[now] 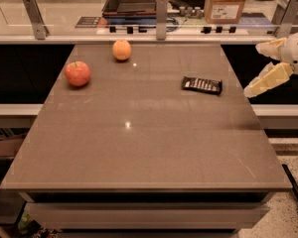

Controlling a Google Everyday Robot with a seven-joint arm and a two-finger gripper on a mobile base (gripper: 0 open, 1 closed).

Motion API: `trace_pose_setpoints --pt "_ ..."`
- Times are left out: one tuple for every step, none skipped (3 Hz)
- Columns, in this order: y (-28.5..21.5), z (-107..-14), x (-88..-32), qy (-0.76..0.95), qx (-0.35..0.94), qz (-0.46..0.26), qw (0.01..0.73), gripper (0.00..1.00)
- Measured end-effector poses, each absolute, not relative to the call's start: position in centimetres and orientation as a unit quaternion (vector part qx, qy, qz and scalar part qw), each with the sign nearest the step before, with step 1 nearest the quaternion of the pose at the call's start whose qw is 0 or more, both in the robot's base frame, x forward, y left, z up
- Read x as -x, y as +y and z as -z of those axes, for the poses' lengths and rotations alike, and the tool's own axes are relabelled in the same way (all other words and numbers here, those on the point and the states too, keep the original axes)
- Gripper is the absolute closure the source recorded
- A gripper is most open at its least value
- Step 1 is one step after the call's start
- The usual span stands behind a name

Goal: Pick rxbar chocolate

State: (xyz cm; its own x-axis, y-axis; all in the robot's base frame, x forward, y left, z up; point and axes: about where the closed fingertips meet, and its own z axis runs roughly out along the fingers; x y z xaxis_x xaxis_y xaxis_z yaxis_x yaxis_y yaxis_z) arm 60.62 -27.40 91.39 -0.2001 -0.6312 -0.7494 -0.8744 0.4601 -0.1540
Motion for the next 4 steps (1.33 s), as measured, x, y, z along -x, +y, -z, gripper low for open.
trace_pose_setpoints --pt "-26.3 -89.7 -62.1 0.752 0.495 -0.183 0.395 0.0" --pt "-24.7 -87.9 -63.3 0.744 0.495 -0.211 0.396 0.0" --pt "-23.7 -86.8 -63.6 0.739 0.494 -0.226 0.399 0.0" --pt "-23.0 -86.2 -64.0 0.729 0.491 -0.227 0.419 0.0"
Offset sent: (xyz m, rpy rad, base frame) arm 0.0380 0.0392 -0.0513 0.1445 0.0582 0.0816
